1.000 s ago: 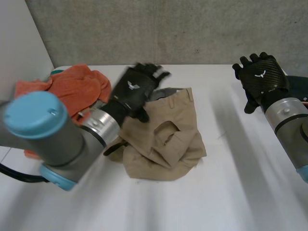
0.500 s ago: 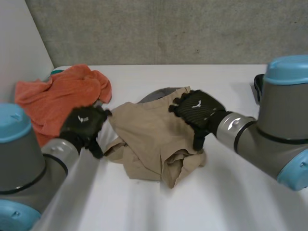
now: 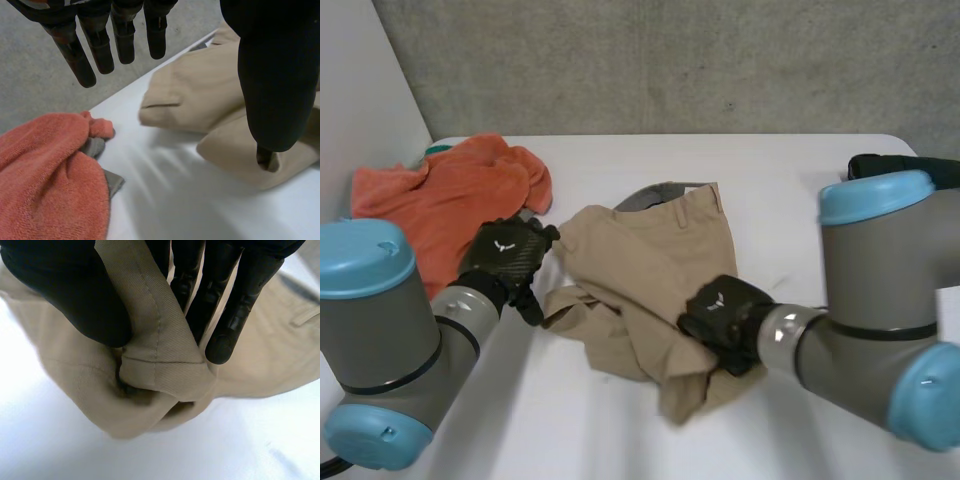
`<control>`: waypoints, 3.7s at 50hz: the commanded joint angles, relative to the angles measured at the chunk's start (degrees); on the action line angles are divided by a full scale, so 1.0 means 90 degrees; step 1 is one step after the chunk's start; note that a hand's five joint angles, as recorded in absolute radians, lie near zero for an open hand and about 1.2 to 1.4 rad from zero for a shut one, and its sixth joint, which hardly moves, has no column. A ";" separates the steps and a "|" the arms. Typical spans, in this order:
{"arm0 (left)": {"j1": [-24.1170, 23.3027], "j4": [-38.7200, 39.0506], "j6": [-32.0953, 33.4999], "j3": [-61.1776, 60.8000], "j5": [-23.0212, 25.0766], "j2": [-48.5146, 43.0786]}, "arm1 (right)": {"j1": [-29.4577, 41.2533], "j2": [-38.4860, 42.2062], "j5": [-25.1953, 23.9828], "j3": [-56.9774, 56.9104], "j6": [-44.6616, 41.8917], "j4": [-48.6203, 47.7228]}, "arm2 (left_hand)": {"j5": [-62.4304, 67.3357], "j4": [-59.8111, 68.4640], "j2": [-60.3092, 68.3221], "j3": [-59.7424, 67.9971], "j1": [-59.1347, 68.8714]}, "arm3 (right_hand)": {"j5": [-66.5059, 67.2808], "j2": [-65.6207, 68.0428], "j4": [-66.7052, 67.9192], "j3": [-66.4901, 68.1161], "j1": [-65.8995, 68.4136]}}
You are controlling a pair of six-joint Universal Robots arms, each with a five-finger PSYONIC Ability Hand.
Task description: Fold the laundry.
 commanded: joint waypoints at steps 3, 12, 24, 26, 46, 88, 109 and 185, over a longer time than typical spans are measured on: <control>-0.0016 -0.0007 -0.0001 0.0147 -0.0101 0.0011 | -0.0331 -0.0724 -0.1919 0.0556 0.0224 0.1857 | 0.0338 0.0345 0.0355 0.0379 0.0356 | 0.1496 0.1456 0.1351 0.1376 0.2972; -0.0016 0.0003 -0.0001 0.0362 -0.0150 0.0041 | -0.0136 -0.0627 -0.2714 0.0606 0.2499 0.0219 | 0.0320 0.0327 0.0336 0.0361 0.0338 | -0.3629 -0.3669 -0.3774 -0.3749 -0.2153; 0.0014 -0.0026 -0.0010 0.0304 -0.0756 0.0207 | -0.0165 -0.0744 -0.1512 -0.0214 0.2296 -0.0076 | 0.0208 0.0215 0.0224 0.0249 0.0226 | -0.4796 -0.4836 -0.4941 -0.4916 -0.3320; 0.0014 -0.0055 -0.0039 0.0284 -0.0775 0.0245 | -0.0349 -0.0841 -0.1395 -0.0389 0.2004 -0.0057 | 0.0170 0.0177 0.0187 0.0211 0.0188 | -0.4870 -0.4910 -0.5015 -0.4990 -0.3394; -0.0045 -0.0133 -0.0088 0.0089 -0.0775 0.0695 | -0.0585 0.0485 -0.1287 -0.2577 0.0548 -0.0369 | 0.0170 0.0177 0.0187 0.0211 0.0188 | -0.6179 -0.6219 -0.6324 -0.6299 -0.4702; 0.0248 -0.0085 -0.0108 -0.0253 -0.0746 0.1750 | 0.0196 0.3085 -0.1017 -0.5166 -0.1126 -0.1774 | 0.0152 0.0158 0.0168 0.0192 0.0170 | 0.1496 0.1456 0.1351 0.1376 0.2972; -0.1772 -0.0621 -0.1385 0.1278 -0.0795 -0.0240 | -0.0468 0.0399 0.0959 -0.0704 0.0810 -0.2312 | 0.0301 0.0308 0.0318 0.0342 0.0319 | 0.1496 0.1456 0.1351 0.1376 0.2972; -0.2350 -0.1706 -0.2501 0.1788 -0.1430 -0.0662 | -0.1151 0.3260 -0.3699 -0.3632 -0.3486 -0.1795 | 0.6656 0.6662 0.6672 0.6696 0.6674 | 0.0412 0.0372 0.0267 0.0292 0.1888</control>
